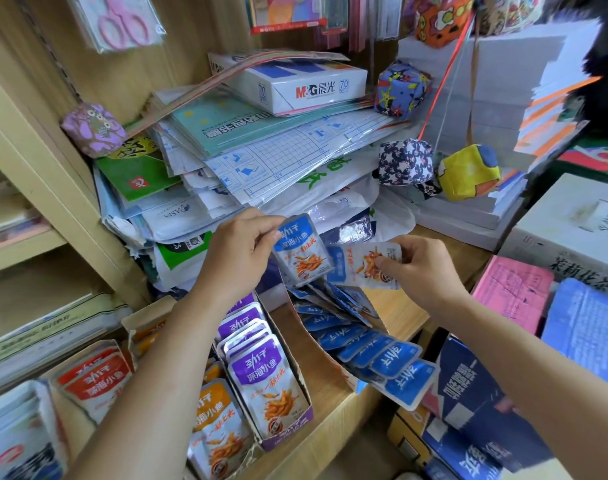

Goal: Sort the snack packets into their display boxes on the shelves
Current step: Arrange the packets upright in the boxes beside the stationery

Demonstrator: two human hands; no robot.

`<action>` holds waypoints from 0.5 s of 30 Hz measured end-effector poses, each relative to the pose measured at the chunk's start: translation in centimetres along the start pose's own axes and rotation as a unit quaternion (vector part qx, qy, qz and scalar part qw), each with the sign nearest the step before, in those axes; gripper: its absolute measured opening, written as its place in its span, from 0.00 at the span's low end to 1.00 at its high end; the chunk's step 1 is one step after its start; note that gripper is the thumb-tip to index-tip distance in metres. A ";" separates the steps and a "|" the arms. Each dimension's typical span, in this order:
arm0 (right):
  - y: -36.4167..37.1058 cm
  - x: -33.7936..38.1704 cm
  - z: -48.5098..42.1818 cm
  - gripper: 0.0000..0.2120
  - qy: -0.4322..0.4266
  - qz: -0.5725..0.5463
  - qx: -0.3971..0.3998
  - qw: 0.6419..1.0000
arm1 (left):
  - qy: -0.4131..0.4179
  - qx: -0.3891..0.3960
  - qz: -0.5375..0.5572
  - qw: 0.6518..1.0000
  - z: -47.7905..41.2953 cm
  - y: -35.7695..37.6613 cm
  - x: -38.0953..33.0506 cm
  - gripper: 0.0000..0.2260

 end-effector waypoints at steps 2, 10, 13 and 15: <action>-0.5 0.0 0.1 0.02 0.018 -0.044 -0.019 0.999 | -0.003 0.013 -0.008 1.000 0.0 -0.3 0.1 0.12; -0.2 -0.3 -0.2 0.13 0.098 -0.199 -0.010 0.975 | -0.012 0.067 -0.033 0.997 0.6 0.5 -0.2 0.22; 0.2 0.1 -0.1 0.17 0.125 -0.286 0.012 0.950 | -0.034 0.058 -0.016 0.998 0.7 0.8 0.0 0.21; 0.7 0.2 -0.2 0.13 0.146 -0.314 0.013 0.938 | -0.051 0.043 -0.006 0.998 0.8 0.8 0.0 0.18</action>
Point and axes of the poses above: each hand's wrist, its own z-axis away from the middle knuckle, its own y-axis out of the palm, x = y × z, the point moved 3 cm from there along -z, towards the middle knuckle, and after that the axes turned 3 degrees about -z, right-handed, at the moved point
